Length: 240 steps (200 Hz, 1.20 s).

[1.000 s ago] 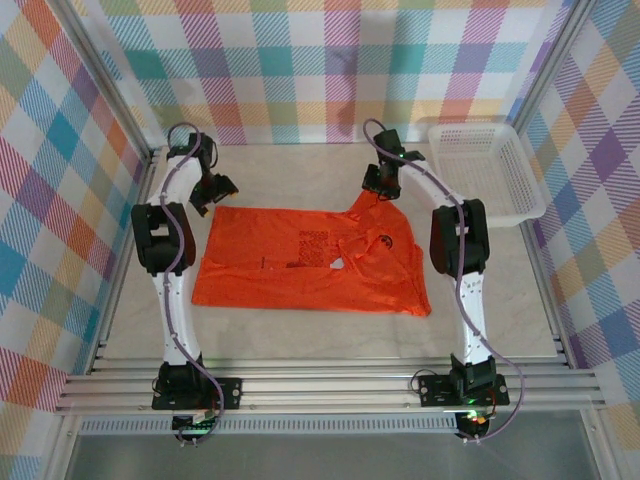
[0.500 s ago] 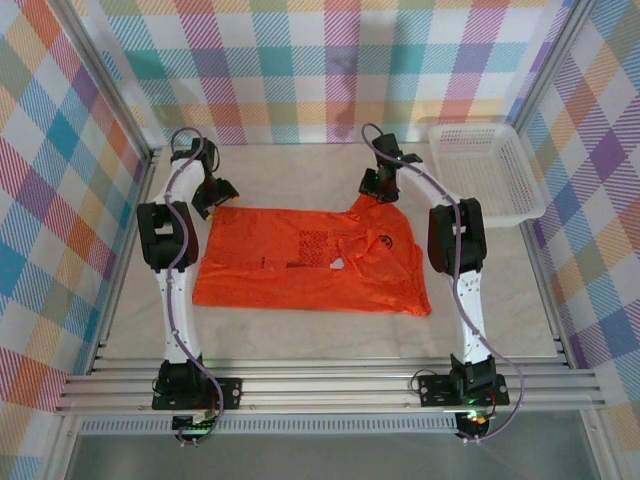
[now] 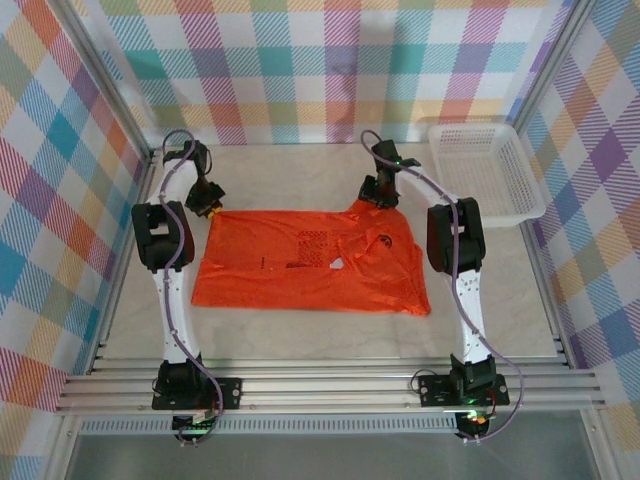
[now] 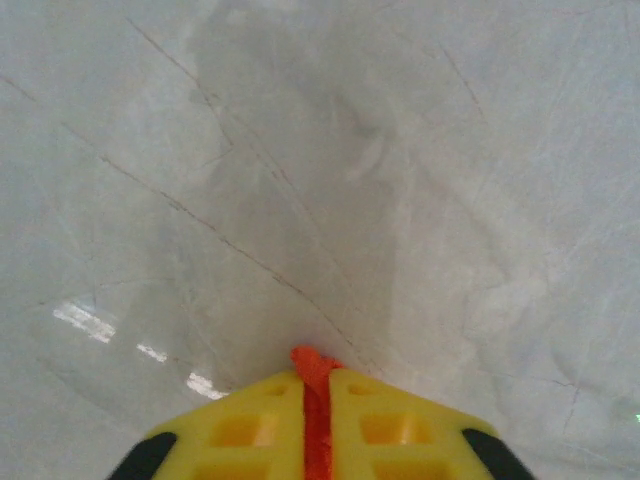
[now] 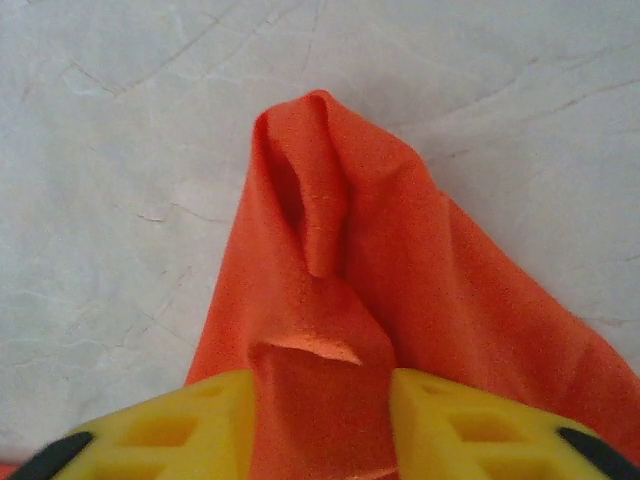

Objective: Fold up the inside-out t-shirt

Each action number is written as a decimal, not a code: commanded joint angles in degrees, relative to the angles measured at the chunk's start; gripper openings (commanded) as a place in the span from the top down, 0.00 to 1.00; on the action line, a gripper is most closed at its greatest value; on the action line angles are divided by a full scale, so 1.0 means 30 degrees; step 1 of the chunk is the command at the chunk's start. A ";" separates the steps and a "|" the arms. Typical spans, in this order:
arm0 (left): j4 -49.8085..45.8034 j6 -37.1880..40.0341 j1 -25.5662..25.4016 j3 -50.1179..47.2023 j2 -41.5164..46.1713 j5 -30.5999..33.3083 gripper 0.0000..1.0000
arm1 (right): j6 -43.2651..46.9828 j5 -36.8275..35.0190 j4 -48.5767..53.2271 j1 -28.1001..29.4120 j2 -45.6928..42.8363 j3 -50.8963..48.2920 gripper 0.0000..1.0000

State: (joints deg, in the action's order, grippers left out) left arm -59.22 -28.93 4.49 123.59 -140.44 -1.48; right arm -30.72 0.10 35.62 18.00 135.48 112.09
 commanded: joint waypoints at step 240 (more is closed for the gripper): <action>0.2272 0.0242 -0.0794 -0.6655 0.8615 -0.0492 1.00 | -0.0826 0.0708 -0.0116 0.0825 -1.1128 -0.7196 1.00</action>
State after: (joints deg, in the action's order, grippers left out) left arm -54.76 -28.84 2.74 109.80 -121.56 -3.53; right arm -31.70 3.62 38.06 18.52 110.15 97.71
